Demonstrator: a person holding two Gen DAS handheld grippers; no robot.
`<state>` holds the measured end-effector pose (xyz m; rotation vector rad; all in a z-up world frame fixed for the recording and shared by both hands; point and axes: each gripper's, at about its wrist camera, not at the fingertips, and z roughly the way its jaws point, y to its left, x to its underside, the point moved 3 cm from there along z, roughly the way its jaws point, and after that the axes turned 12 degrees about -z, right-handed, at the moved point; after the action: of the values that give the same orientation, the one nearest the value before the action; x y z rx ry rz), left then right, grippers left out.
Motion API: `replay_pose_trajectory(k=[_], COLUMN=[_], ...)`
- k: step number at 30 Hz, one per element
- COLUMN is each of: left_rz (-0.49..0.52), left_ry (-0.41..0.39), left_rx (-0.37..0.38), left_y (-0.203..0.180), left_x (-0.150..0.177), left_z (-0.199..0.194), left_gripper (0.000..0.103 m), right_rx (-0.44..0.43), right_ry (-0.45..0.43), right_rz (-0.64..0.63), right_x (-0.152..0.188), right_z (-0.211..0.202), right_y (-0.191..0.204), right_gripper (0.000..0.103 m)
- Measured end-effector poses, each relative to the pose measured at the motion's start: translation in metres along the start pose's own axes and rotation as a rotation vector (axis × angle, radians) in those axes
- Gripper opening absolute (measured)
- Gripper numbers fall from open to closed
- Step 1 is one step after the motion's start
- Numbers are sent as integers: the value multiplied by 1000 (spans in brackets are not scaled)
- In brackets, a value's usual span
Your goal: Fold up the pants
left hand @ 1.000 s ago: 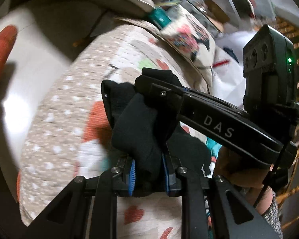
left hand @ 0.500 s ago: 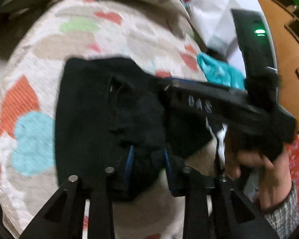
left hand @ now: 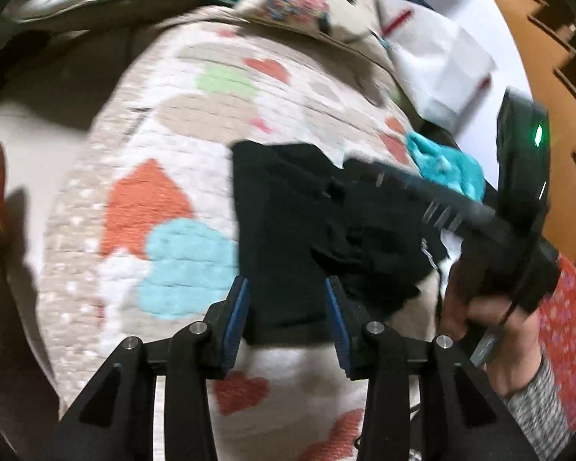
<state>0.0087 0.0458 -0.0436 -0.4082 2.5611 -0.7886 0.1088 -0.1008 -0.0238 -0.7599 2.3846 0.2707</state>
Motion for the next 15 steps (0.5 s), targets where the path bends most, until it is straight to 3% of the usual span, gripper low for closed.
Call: replay_pose_trajectory(k=[3, 4, 5, 6, 7, 12, 15], left_rz=[-36, -49, -61, -69, -73, -67, -66], left_ry=[-18, -18, -15, -12, -11, -1, 19], left_rx=[-7, -8, -8, -7, -7, 2, 1], left_y=[12, 15, 17, 18, 19, 10, 9], left_x=[-3, -4, -6, -9, -11, -16, -14], left_z=[-3, -3, -1, 2, 4, 22, 36], left_gripper=[39, 39, 39, 39, 39, 39, 39], right_rx=[58, 78, 107, 122, 131, 219, 403], right_ry=[57, 78, 111, 131, 160, 216, 301], right_rz=[-121, -147, -170, -168, -135, 100, 148], right_x=[14, 22, 28, 35, 39, 65, 88], right_z=[15, 16, 21, 24, 25, 10, 3], right_y=[25, 28, 31, 27, 19, -46, -84], right_gripper=[59, 59, 56, 26, 10, 10, 10])
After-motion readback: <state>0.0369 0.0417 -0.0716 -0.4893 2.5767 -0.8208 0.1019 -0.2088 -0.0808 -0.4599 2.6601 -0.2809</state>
